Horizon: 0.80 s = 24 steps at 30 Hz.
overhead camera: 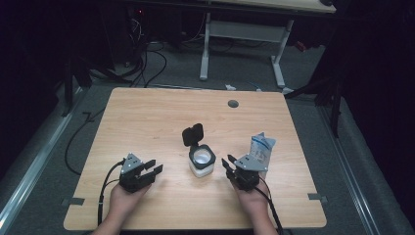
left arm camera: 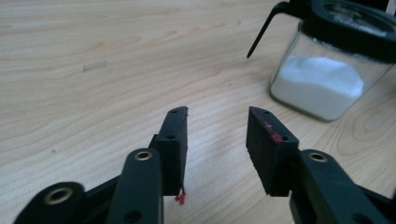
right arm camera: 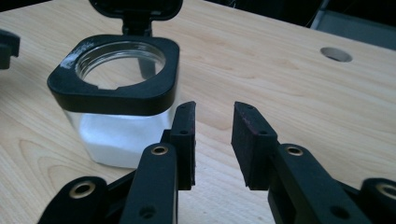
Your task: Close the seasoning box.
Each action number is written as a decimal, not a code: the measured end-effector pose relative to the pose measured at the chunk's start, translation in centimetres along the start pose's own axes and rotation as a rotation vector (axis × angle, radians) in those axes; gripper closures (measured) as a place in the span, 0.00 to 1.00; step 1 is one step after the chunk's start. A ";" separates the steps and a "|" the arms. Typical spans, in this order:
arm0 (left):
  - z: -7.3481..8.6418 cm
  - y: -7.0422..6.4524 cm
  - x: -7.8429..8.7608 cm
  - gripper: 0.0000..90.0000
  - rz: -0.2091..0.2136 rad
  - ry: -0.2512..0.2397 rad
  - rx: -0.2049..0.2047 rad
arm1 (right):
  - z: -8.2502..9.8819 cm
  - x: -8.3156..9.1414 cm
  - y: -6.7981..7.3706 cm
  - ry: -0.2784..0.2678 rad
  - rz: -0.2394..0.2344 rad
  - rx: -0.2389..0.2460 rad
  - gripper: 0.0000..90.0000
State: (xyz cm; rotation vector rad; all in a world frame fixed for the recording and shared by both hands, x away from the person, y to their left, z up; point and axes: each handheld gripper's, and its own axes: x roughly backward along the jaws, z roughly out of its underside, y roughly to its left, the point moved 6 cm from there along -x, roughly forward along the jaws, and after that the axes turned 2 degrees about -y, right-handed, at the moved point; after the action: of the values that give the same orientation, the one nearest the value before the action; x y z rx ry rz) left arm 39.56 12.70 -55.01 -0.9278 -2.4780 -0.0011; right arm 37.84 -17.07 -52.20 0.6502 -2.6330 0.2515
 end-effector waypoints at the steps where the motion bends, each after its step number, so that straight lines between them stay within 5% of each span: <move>1: -0.2 -0.1 -0.1 0.68 0.001 0.001 -0.003 | 0.2 -0.1 0.2 -0.002 -0.005 -0.006 0.78; 13: -3.4 -1.0 -2.6 0.84 0.018 -0.032 0.024 | 1.6 -0.8 1.9 0.036 -0.055 0.015 0.84; 24: -6.0 -1.9 -4.5 0.98 0.018 -0.042 0.000 | 2.0 -1.2 3.4 0.052 -0.086 0.040 0.89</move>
State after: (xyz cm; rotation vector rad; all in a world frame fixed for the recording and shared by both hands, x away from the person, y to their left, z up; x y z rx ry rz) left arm 43.99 7.45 -51.38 -0.9599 -2.5077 0.0241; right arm 36.43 -14.15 -54.80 0.7582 -2.5496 0.2925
